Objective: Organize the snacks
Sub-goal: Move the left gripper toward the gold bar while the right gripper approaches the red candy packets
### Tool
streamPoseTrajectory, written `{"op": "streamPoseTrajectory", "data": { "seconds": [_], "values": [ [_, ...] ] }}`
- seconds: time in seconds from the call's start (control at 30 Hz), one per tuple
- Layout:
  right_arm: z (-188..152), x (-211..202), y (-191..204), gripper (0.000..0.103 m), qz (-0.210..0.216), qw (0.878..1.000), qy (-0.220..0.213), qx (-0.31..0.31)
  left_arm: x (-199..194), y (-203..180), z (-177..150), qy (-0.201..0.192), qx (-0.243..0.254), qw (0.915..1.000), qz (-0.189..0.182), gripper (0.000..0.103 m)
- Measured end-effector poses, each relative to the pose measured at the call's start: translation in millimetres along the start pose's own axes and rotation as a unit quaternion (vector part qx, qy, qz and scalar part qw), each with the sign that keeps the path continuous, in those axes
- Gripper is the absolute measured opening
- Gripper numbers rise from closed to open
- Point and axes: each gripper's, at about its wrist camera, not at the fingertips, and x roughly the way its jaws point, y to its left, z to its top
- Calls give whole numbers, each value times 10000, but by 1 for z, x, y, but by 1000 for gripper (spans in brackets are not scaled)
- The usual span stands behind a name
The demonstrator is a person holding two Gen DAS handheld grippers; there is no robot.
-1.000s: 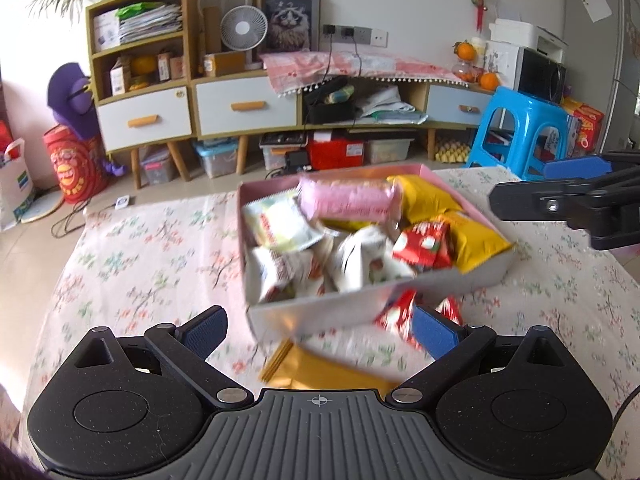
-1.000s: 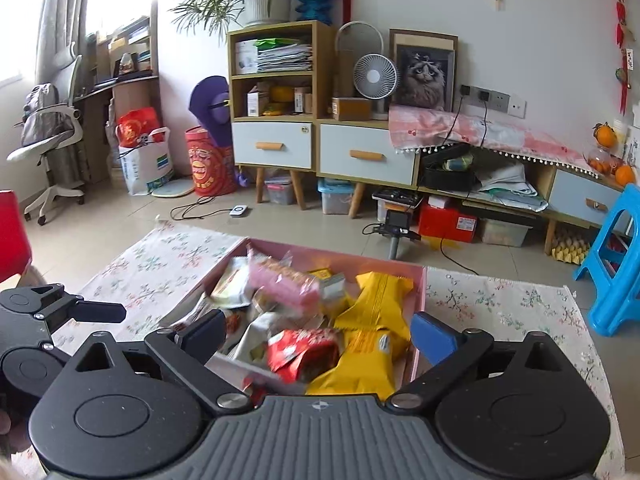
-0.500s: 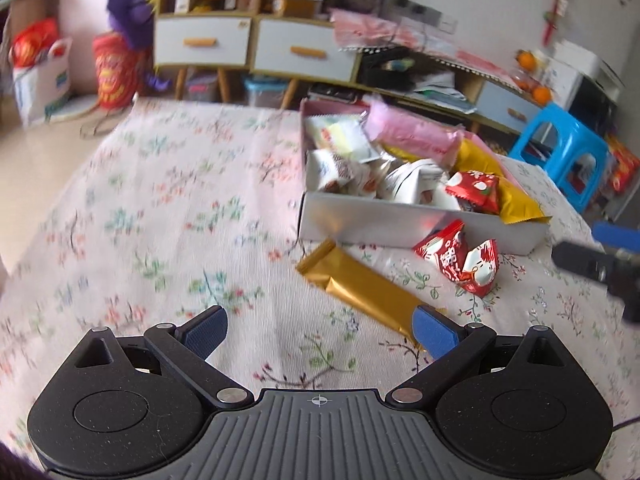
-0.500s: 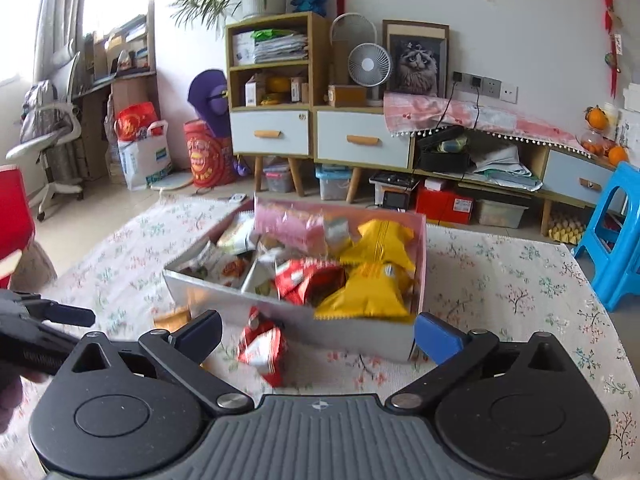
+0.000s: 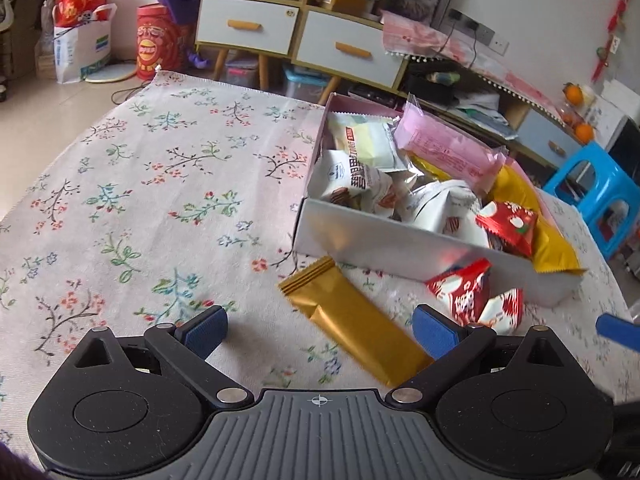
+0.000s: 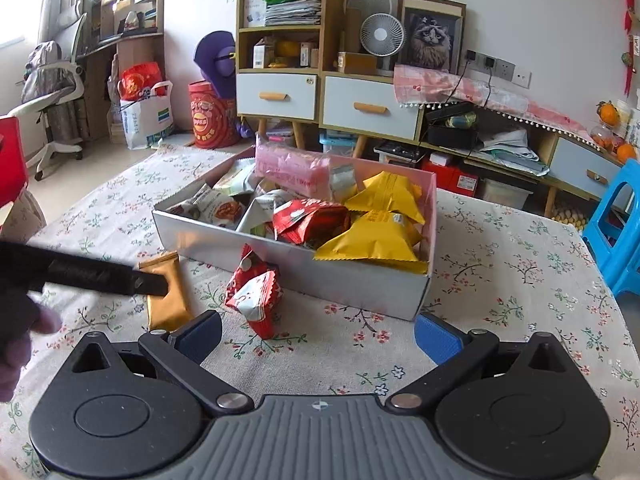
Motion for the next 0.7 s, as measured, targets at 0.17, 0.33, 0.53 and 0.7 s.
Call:
{"op": "streamPoseTrajectory", "data": {
  "seconds": [0.17,0.33,0.53,0.7],
  "values": [
    [-3,7,5,94,60,9997,110,-225,9,-15,-2,-45,395,9988,292,100],
    [-3,13,4,94,100,9995,197,-241,5,-15,-10,-20,808,9960,389,100],
    [-2,22,4,94,210,9989,335,-242,-7,1,-16,49,971,9948,295,100],
    [3,31,6,94,302,9985,407,-208,-12,16,-14,94,937,9950,318,98]
  ]
}}
